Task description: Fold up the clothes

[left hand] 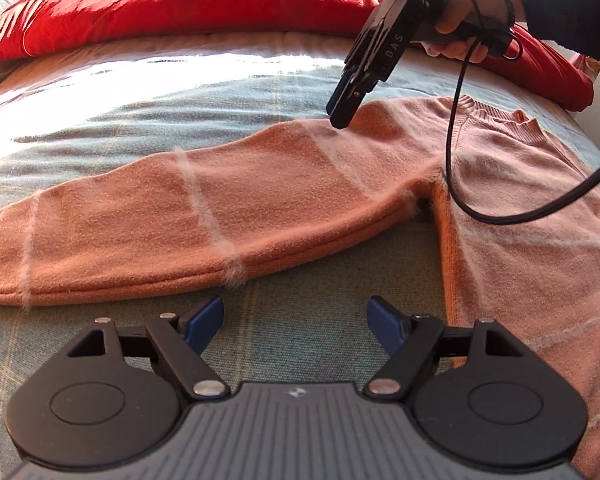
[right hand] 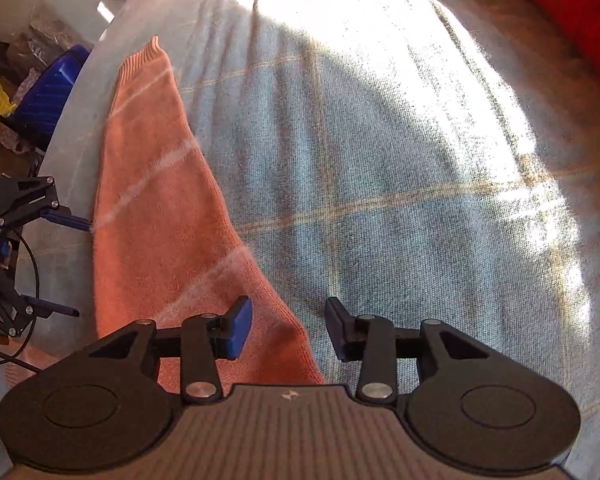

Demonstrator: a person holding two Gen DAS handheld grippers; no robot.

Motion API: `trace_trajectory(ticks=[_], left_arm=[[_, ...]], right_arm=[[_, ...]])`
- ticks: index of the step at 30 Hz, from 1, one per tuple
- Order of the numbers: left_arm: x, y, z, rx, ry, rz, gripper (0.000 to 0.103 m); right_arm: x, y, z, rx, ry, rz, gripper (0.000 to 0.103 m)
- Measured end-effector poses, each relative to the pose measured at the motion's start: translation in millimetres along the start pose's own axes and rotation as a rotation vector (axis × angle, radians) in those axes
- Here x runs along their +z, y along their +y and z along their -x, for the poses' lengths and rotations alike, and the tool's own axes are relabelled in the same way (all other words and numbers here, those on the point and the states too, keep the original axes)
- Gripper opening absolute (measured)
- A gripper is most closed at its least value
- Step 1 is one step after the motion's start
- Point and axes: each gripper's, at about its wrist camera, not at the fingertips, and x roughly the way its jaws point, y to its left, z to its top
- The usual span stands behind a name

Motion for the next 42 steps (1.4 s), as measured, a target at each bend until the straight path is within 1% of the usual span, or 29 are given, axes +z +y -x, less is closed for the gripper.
trace_trajectory(ticks=[2, 3, 4, 6, 7, 8, 9, 10, 11, 12, 14, 16, 19, 21, 23, 25, 27, 29, 32, 35, 36, 38, 39, 42], left_arm=[[5, 8, 7, 0.002, -0.004, 0.014, 0.070], [10, 13, 11, 0.006, -0.010, 0.009, 0.063], [15, 19, 15, 0.010, -0.017, 0.002, 0.059], [29, 28, 20, 0.011, -0.039, -0.028, 0.059], [38, 33, 22, 0.006, -0.054, -0.053, 0.059], [50, 35, 18, -0.002, -0.066, -0.092, 0.059], [63, 37, 13, -0.012, -0.077, -0.135, 0.059], [75, 39, 8, -0.021, -0.087, -0.178, 0.059], [86, 41, 3, -0.029, -0.101, -0.219, 0.059], [100, 41, -8, -0.043, -0.117, -0.277, 0.059], [124, 36, -30, -0.073, -0.115, -0.359, 0.058], [144, 27, -54, -0.112, -0.082, -0.399, 0.052], [155, 4, -79, -0.171, -0.042, -0.494, 0.051], [155, -5, -97, -0.219, 0.022, -0.534, 0.051], [154, -5, -115, -0.237, 0.100, -0.535, 0.051], [158, 4, -128, -0.282, 0.169, -0.442, 0.048], [165, 14, -134, -0.341, 0.215, -0.393, 0.048], [175, 19, -139, -0.387, 0.266, -0.412, 0.047], [193, 25, -157, -0.483, 0.387, -0.421, 0.045], [210, 31, -174, -0.596, 0.530, -0.374, 0.045], [212, 30, -178, -0.640, 0.587, -0.382, 0.045], [210, 26, -185, -0.679, 0.686, -0.440, 0.047], [209, 24, -189, -0.690, 0.710, -0.464, 0.047], [213, 21, -202, -0.728, 0.719, -0.441, 0.047]], right_arm=[[-9, 10, 3, -0.018, -0.021, 0.003, 0.046], [-15, 14, 6, -0.027, -0.035, 0.001, 0.046], [-23, 17, 10, -0.041, -0.057, -0.010, 0.046], [-45, 23, 24, -0.041, -0.111, -0.072, 0.051], [-55, 26, 31, -0.037, -0.138, -0.108, 0.052], [-65, 30, 38, -0.033, -0.166, -0.144, 0.056], [-75, 33, 45, -0.028, -0.193, -0.180, 0.064], [-86, 37, 50, -0.022, -0.216, -0.216, 0.070], [-99, 43, 52, -0.013, -0.226, -0.255, 0.079], [-112, 49, 54, -0.003, -0.237, -0.294, 0.081], [-138, 60, 58, 0.017, -0.257, -0.371, 0.082], [-165, 71, 60, 0.042, -0.279, -0.453, 0.083], [-199, 91, 47, 0.113, -0.310, -0.571, 0.083], [-216, 107, 38, 0.150, -0.326, -0.624, 0.083], [-227, 119, 29, 0.177, -0.350, -0.656, 0.085], [-238, 127, 23, 0.217, -0.384, -0.698, 0.088], [-249, 133, 18, 0.249, -0.424, -0.735, 0.093], [-255, 134, 15, 0.255, -0.456, -0.770, 0.093], [-258, 136, 14, 0.251, -0.485, -0.804, 0.093], [-258, 138, 13, 0.243, -0.498, -0.826, 0.094], [-258, 138, 12, 0.240, -0.503, -0.834, 0.094], [-258, 139, 11, 0.236, -0.511, -0.848, 0.095], [-258, 139, 11, 0.237, -0.514, -0.852, 0.096], [-259, 136, 10, 0.240, -0.524, -0.864, 0.096]])
